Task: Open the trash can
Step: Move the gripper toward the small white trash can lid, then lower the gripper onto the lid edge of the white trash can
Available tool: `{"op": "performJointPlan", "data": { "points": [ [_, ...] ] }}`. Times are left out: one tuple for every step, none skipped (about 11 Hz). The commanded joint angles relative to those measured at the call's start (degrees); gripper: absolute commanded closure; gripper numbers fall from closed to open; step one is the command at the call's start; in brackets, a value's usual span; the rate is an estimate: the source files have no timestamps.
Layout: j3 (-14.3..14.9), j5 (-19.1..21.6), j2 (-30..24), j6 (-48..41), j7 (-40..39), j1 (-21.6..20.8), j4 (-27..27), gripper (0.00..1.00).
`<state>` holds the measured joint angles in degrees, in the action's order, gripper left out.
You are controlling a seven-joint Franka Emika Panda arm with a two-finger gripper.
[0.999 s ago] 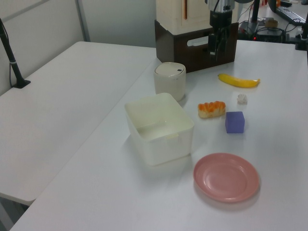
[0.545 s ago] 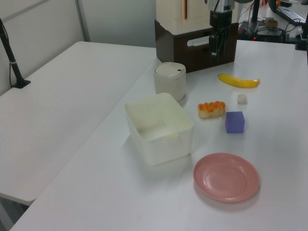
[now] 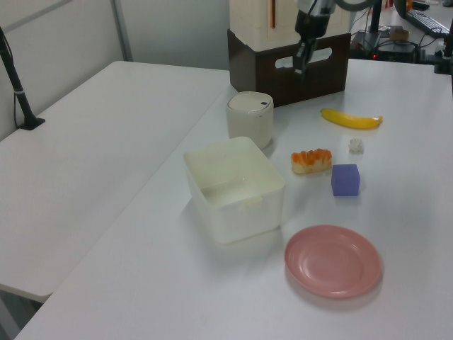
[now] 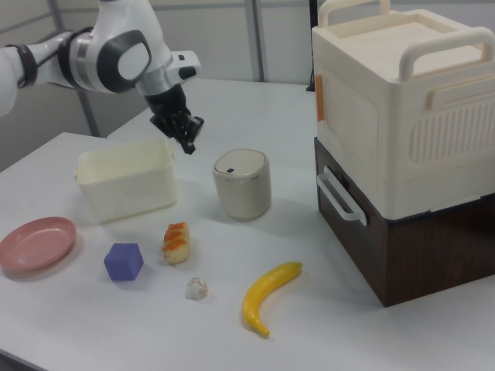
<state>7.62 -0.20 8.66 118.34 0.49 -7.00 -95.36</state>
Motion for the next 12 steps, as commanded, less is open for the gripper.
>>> {"op": "performJointPlan", "data": {
  "points": [
    [0.99, 0.64, 4.77, 14.25, -1.63, -0.03, -0.09, 0.91],
    [1.08, 0.29, 6.35, 17.16, -1.72, 0.06, 0.00, 0.91],
    [1.78, 0.28, 7.93, 19.19, -1.28, 0.06, 0.61, 0.91],
    [2.13, 0.20, 10.12, 20.87, -1.10, -0.03, 2.88, 0.91],
    [2.22, 0.37, 12.49, 21.58, -1.01, -0.03, 4.29, 0.91],
    [2.22, 0.28, 13.74, 21.59, -0.93, -0.03, 5.26, 0.91],
    [2.22, 0.20, 14.18, 21.67, -0.93, 0.06, 5.19, 0.91],
    [2.22, 0.20, 14.71, 21.67, -0.93, 0.06, 5.27, 0.91],
    [2.22, 0.11, 14.80, 21.59, -0.93, 0.06, 5.19, 0.90],
    [2.22, 0.02, 15.33, 21.59, -0.93, -0.03, 5.19, 0.90],
    [2.22, 0.02, 16.11, 21.59, -0.93, -0.03, 5.19, 0.90],
    [2.22, -0.07, 16.99, 21.59, -0.93, -0.12, 4.92, 0.90]
  ]
}}
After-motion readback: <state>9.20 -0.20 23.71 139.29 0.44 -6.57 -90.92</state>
